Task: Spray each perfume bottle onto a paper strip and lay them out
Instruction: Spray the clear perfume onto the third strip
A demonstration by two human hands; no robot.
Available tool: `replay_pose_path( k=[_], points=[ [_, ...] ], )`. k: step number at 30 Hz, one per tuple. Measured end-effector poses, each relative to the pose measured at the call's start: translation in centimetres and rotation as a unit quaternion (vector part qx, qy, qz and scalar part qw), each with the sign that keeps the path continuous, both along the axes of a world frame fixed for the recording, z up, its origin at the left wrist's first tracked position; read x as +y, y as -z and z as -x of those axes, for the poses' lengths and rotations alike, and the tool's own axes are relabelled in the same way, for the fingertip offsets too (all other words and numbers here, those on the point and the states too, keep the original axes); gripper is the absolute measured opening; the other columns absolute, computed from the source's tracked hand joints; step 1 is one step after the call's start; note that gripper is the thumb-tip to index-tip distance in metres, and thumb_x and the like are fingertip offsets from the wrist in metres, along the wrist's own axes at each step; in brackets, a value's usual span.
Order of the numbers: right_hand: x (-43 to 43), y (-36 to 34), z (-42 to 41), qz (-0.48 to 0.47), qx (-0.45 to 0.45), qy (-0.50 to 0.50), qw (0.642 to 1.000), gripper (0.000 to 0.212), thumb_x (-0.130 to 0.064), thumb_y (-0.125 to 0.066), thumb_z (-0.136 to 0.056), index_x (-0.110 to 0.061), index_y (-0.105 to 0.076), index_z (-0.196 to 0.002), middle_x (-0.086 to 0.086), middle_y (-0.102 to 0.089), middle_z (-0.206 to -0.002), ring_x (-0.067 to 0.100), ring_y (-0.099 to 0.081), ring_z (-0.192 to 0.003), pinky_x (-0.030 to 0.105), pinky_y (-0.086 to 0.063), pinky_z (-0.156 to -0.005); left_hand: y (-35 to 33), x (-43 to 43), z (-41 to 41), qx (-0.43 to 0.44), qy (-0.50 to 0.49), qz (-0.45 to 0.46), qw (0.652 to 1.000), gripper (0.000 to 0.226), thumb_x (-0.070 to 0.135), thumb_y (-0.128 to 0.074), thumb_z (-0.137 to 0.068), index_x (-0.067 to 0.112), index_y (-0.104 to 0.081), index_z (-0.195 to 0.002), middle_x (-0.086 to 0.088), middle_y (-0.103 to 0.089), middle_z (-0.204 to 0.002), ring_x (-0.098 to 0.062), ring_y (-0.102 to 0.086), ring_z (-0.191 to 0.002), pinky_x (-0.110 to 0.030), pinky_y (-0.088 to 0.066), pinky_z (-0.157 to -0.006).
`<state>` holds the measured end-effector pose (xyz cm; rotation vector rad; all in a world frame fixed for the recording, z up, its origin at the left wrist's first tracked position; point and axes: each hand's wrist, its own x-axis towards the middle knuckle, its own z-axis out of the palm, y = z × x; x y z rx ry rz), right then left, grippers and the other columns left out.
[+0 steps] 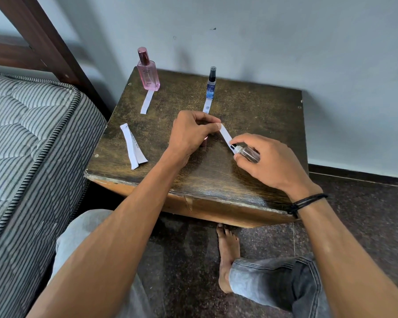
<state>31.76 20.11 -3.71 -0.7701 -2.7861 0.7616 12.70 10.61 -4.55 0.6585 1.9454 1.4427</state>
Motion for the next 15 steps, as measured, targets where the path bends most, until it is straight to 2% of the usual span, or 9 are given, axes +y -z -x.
replay_pose_path(
  k=[9, 13, 15],
  points=[
    [0.4, -0.4, -0.6, -0.025, -0.03, -0.003, 0.999, 0.031, -0.044, -0.064, -0.091, -0.047, -0.063, -0.122, -0.022, -0.068, -0.118, 0.013, -0.064, -0.091, 0.036, -0.055, -0.074, -0.2, -0.1, 0.2, -0.013, -0.003, -0.006, 1.0, 0.008, 0.011, -0.079, -0.083, 0.011, -0.08, -0.091, -0.017, -0.076, -0.084, -0.019, -0.055, -0.055, -0.027, -0.05, -0.048],
    [1.0, -0.5, -1.3, 0.004, -0.029, -0.003, 1.0, 0.03, -0.041, -0.068, -0.091, -0.047, -0.065, -0.121, -0.031, -0.061, -0.094, 0.0, -0.056, -0.071, 0.025, -0.042, -0.061, -0.1, -0.1, 0.2, -0.021, -0.003, -0.014, 1.0, 0.008, 0.011, -0.08, -0.082, 0.011, -0.08, -0.09, -0.017, -0.076, -0.083, -0.025, -0.06, -0.062, -0.033, -0.053, -0.053],
    [1.2, -0.5, -1.6, 0.026, 0.005, 0.013, 1.0, 0.032, -0.038, -0.07, -0.09, -0.047, -0.066, -0.121, -0.036, -0.057, -0.088, -0.006, -0.055, -0.071, 0.023, -0.039, -0.06, 0.0, 0.0, 0.2, -0.022, -0.002, -0.014, 1.0, 0.007, 0.011, -0.08, -0.082, 0.011, -0.08, -0.089, -0.016, -0.076, -0.082, -0.026, -0.06, -0.064, -0.035, -0.053, -0.055]
  ],
)
